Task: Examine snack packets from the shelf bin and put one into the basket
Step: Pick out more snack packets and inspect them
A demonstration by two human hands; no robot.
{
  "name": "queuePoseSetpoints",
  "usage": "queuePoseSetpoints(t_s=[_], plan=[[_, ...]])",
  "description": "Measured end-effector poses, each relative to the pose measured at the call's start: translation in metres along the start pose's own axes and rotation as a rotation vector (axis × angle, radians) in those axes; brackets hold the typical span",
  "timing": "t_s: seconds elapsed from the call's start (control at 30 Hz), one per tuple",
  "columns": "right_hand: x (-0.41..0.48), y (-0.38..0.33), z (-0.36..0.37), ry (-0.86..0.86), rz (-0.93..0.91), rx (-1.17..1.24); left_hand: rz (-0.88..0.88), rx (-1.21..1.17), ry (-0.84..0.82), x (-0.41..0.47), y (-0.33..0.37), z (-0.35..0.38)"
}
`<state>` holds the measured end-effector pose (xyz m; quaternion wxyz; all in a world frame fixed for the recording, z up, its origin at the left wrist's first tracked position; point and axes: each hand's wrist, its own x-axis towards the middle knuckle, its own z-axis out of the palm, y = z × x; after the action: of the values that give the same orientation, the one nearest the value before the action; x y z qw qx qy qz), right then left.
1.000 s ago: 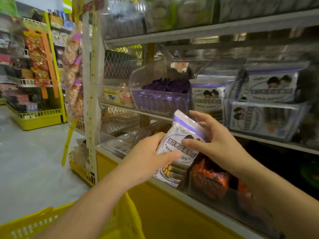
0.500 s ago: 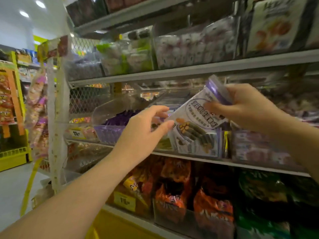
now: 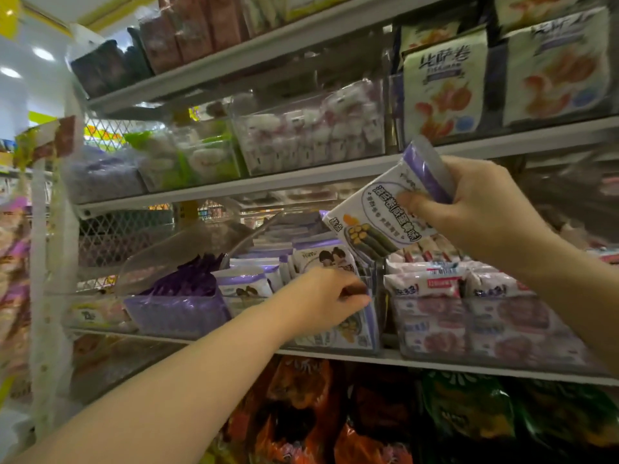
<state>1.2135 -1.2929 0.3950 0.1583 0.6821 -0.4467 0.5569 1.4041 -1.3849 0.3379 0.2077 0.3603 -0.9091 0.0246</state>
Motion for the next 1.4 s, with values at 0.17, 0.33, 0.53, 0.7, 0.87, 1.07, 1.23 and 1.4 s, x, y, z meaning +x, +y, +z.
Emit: queuePoseSetpoints(t_s=[0.17, 0.33, 0.53, 0.7, 0.87, 1.07, 1.23, 1.4], plan=[[0.001, 0.01, 0.007, -0.029, -0.003, 0.007, -0.086, -0.049, -0.136, 0.014, 0.005, 0.008], [0.006, 0.012, 0.018, -0.098, 0.022, 0.026, -0.073, -0.118, -0.136, 0.011, -0.002, 0.002], [0.019, 0.017, 0.029, -0.094, 0.061, 0.065, 0.04, -0.218, -0.014, 0.006, -0.015, -0.004], [0.021, 0.022, 0.04, -0.155, 0.078, 0.077, 0.036, -0.454, 0.105, -0.005, -0.026, 0.0], [0.028, 0.017, 0.046, -0.184, 0.092, -0.025, 0.094, -0.631, 0.431, -0.016, -0.033, 0.0], [0.027, 0.003, 0.072, -0.32, 0.051, -0.328, 0.073, -0.731, 1.006, -0.033, -0.029, -0.012], [0.024, -0.002, 0.087, -0.43, 0.022, -0.565, -0.022, -0.752, 1.284, -0.047, -0.043, -0.037], [0.042, -0.005, 0.082, -0.668, 0.145, -0.511, -0.053, -0.708, 1.265, -0.067, -0.056, -0.039]])
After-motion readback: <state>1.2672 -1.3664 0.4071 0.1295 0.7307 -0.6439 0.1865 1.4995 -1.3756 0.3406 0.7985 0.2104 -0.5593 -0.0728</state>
